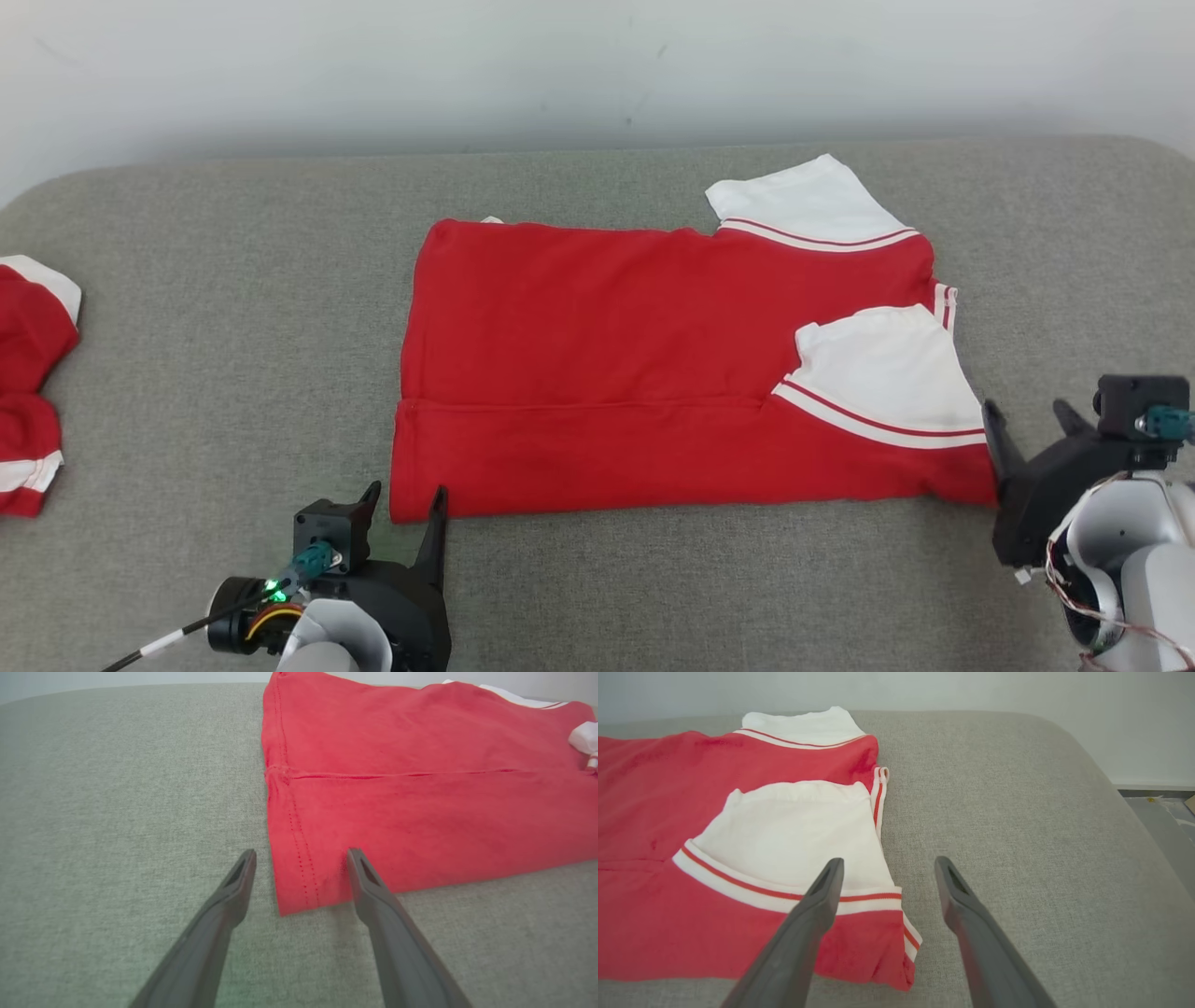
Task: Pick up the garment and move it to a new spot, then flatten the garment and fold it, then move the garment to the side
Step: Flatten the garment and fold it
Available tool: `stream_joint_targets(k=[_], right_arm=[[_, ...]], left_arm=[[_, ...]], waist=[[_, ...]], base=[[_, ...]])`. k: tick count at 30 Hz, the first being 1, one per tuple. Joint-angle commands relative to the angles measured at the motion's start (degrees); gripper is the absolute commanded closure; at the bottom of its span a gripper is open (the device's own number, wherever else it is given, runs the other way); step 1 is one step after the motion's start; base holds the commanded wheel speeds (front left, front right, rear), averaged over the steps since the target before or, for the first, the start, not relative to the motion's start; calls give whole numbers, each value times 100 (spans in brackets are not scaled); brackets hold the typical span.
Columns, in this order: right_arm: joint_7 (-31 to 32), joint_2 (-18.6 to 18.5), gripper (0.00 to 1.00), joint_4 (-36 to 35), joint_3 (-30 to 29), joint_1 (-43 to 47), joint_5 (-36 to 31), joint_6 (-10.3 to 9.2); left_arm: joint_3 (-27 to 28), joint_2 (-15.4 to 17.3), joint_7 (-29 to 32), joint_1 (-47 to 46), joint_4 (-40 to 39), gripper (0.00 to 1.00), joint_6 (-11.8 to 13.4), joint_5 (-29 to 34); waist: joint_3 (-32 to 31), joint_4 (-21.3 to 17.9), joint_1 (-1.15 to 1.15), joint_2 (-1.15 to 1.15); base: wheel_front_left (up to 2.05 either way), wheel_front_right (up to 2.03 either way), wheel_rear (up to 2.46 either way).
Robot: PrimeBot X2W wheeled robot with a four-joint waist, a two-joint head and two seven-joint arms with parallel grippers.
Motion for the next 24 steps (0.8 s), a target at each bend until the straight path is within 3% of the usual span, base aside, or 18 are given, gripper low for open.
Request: stream_joint_targets(k=[1,14,21,22,23,24], right_arm=[[45,33,0,-34,-37,70,-20,-13],[420,303,0,358,-448,-30,-251,-13],[851,344,0,923,-446,-166,-120,-13],[939,357,0,1006,-437,-160,-89,-13],[994,369,0,1070,-455,-169,-62,-13],[1058,376,0,1124,-434,-180,-49,-13]], left_arm=[[-9,-9,20,78,7,0,22,-3],[-15,-197,283,-339,310,0,358,-21],[-91,-320,613,-285,537,0,356,-167],[-107,-331,678,-267,568,4,328,-179],[-125,-341,746,-243,603,40,305,-189],[-149,-350,801,-220,624,60,273,-211]], waist=[[34,-15,1,0],[438,-79,1,0],[597,-32,1,0],[604,-25,1,0],[607,-18,1,0],[607,-9,1,0]], base=[[0,0,0],[0,0,0],[0,0,0],[0,0,0],[0,0,0],[0,0,0]])
